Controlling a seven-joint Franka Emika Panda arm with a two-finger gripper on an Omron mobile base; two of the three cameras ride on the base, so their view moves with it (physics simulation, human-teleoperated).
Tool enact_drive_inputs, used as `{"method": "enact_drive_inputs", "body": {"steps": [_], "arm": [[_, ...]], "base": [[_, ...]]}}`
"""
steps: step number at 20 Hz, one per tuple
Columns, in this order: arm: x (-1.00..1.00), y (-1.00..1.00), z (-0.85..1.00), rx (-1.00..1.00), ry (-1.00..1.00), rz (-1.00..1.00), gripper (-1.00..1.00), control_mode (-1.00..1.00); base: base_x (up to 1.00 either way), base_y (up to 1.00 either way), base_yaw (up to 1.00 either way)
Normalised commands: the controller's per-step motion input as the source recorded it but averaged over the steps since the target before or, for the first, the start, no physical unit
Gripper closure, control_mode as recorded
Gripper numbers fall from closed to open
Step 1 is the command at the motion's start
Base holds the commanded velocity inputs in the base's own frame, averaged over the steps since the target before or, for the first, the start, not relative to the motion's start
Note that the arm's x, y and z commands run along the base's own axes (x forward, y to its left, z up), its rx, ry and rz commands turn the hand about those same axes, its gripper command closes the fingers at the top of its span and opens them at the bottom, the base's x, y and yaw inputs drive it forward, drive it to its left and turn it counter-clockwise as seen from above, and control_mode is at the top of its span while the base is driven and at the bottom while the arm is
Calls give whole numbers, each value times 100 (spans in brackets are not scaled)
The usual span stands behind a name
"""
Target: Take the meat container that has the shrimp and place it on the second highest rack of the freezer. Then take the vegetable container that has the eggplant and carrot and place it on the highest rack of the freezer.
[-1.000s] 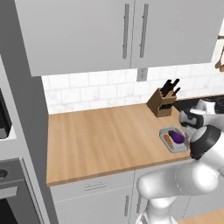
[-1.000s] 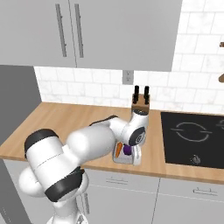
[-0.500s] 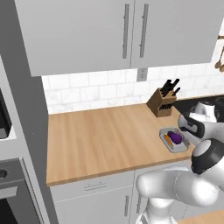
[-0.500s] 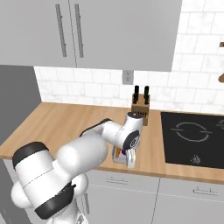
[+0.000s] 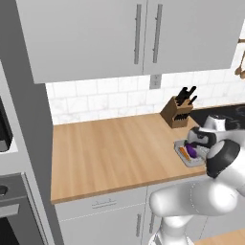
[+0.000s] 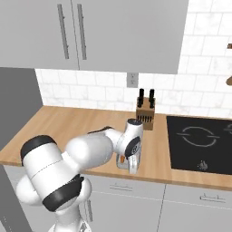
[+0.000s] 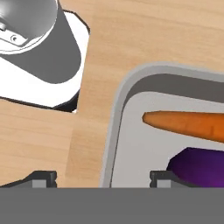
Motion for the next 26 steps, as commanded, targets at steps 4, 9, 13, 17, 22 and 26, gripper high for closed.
{"method": "enact_drive_inputs", "body": {"steps": [4,9,13,17,22,26], "arm": [[0,0,-41,0,7,0,-100,-100],[0,0,-21,0,1,0,-100,-100],[0,0,-48,0,0,0,-100,-100],[0,0,-60,0,0,0,-100,-100],[0,0,-42,0,0,0,-100,-100],[0,2,-20,0,-4,0,-100,-100]], "base": [[0,0,0],[0,0,0],[0,0,0],[0,0,0],[0,0,0],[0,0,0]]}}
